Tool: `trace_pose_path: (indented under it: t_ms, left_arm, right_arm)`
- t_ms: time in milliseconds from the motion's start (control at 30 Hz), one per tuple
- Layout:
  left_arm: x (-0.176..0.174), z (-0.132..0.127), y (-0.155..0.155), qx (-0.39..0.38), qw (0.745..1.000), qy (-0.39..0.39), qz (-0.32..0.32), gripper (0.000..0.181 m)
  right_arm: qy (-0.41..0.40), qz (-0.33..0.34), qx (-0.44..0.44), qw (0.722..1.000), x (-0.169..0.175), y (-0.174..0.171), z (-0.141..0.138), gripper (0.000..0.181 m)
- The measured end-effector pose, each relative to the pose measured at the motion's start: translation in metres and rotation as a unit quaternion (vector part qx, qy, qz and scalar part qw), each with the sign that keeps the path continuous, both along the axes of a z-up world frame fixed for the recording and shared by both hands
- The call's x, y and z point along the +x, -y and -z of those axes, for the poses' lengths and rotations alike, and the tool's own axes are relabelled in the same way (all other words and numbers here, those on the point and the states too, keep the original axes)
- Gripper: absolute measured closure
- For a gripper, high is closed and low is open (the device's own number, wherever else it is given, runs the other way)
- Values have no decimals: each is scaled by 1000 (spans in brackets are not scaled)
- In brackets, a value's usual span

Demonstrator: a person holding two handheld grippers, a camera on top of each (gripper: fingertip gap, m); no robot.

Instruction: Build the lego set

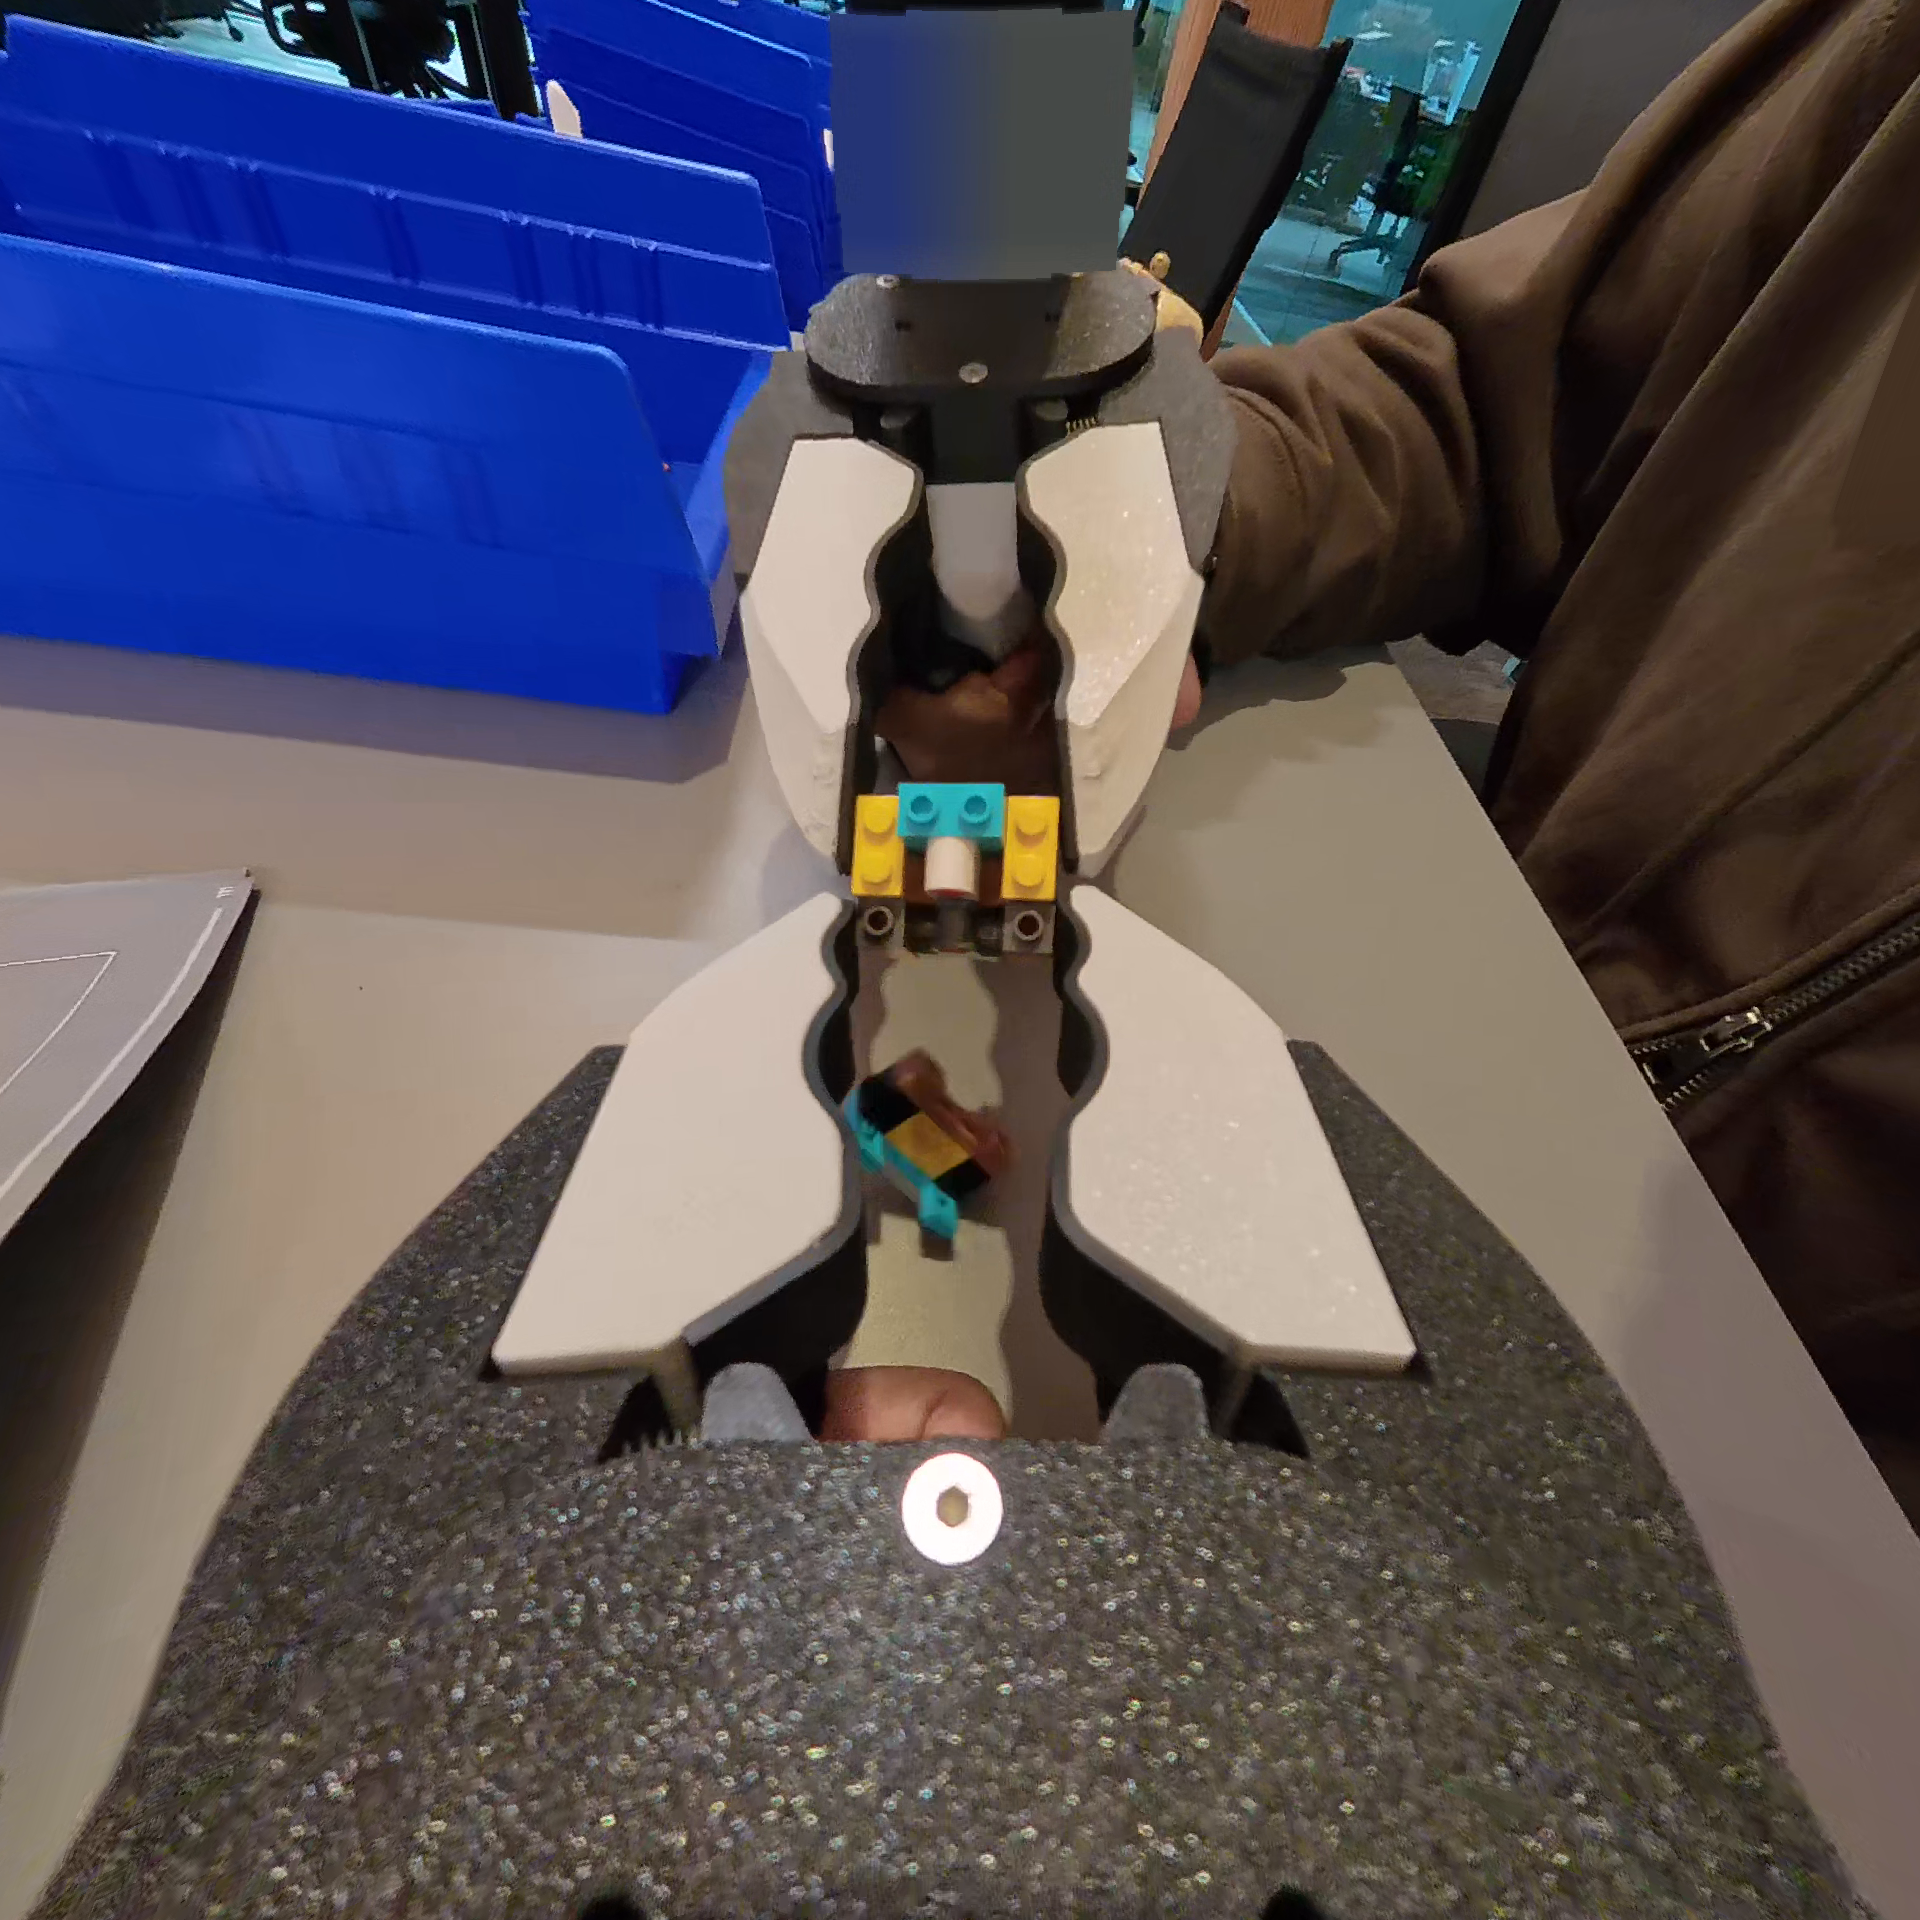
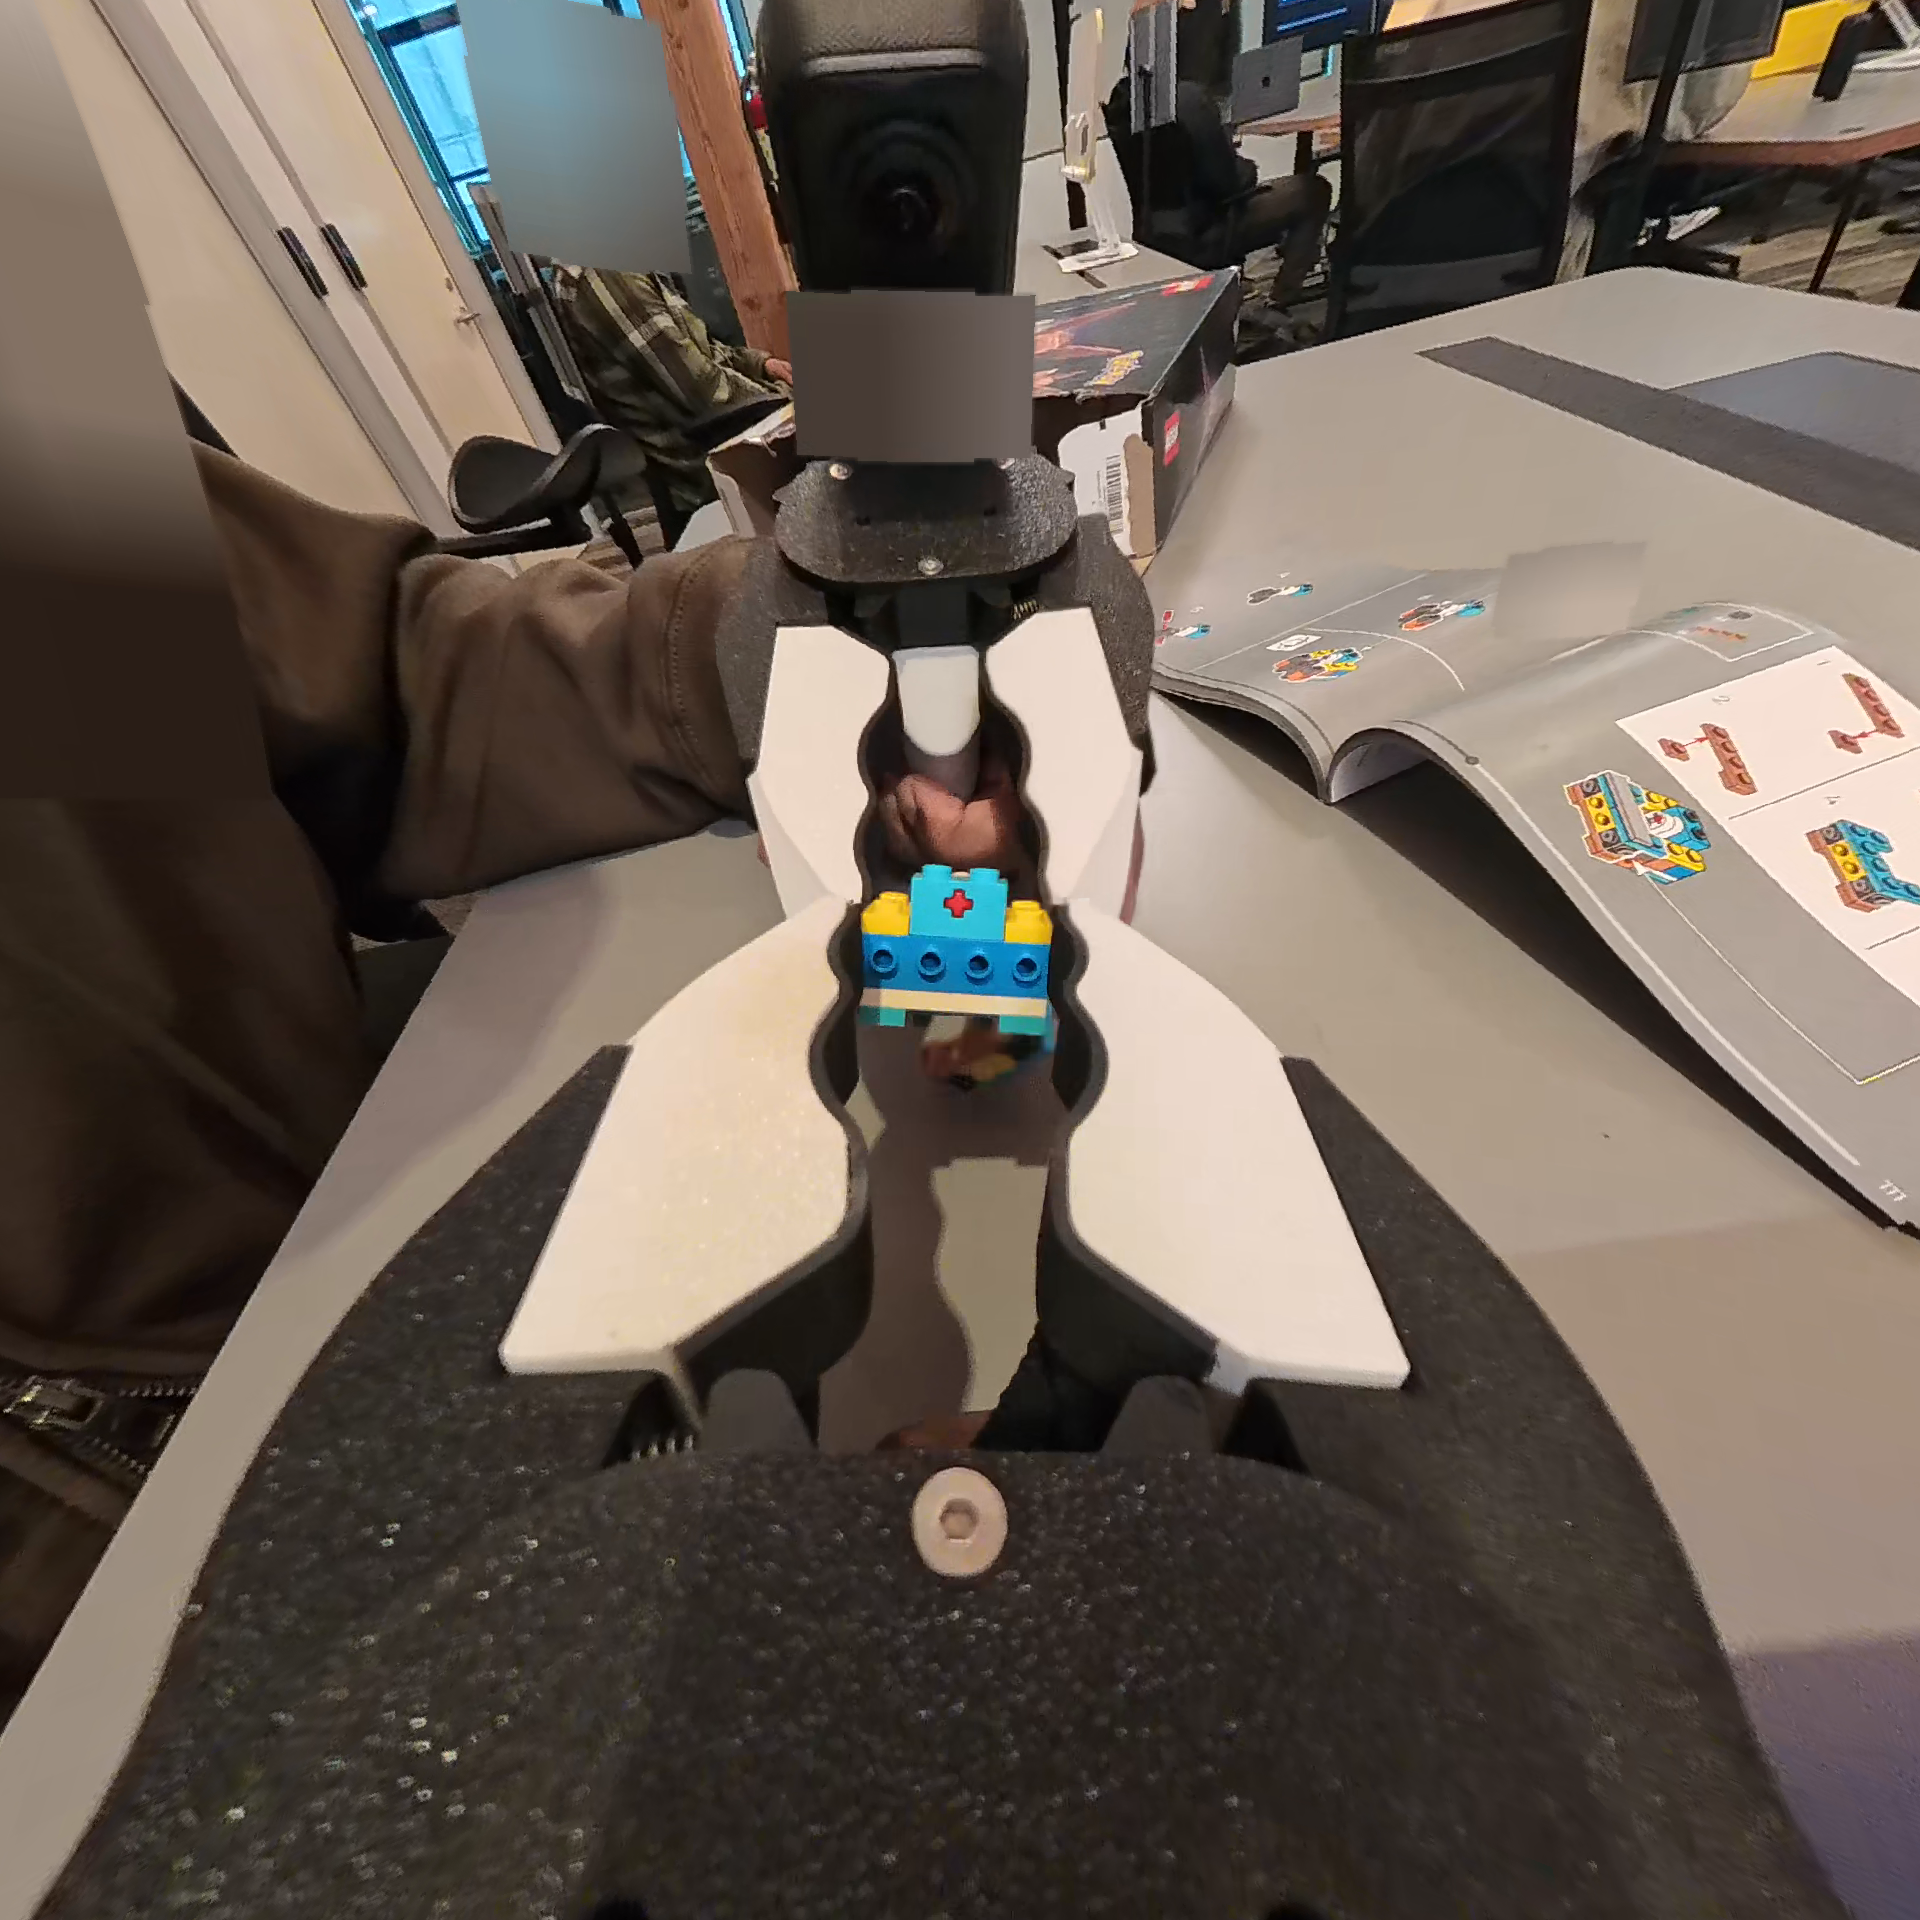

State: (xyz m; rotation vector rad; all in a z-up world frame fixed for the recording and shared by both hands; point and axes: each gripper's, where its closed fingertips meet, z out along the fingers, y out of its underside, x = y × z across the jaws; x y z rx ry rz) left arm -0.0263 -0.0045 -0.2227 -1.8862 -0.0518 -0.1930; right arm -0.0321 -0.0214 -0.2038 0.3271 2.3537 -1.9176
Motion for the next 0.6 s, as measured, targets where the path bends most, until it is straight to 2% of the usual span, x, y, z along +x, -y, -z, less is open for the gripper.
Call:
trace_pose_path:
  t_ms: [433,600]
  left_arm:
    - [1,6,2,-22,999,-24,-3,137]
    - [3,3,-1,-13,999,-33,-1,144]
  right_arm:
    - [4,-6,0,1000,0,-2,1,147]
    - [4,-12,1,1000,3,-2,1,147]
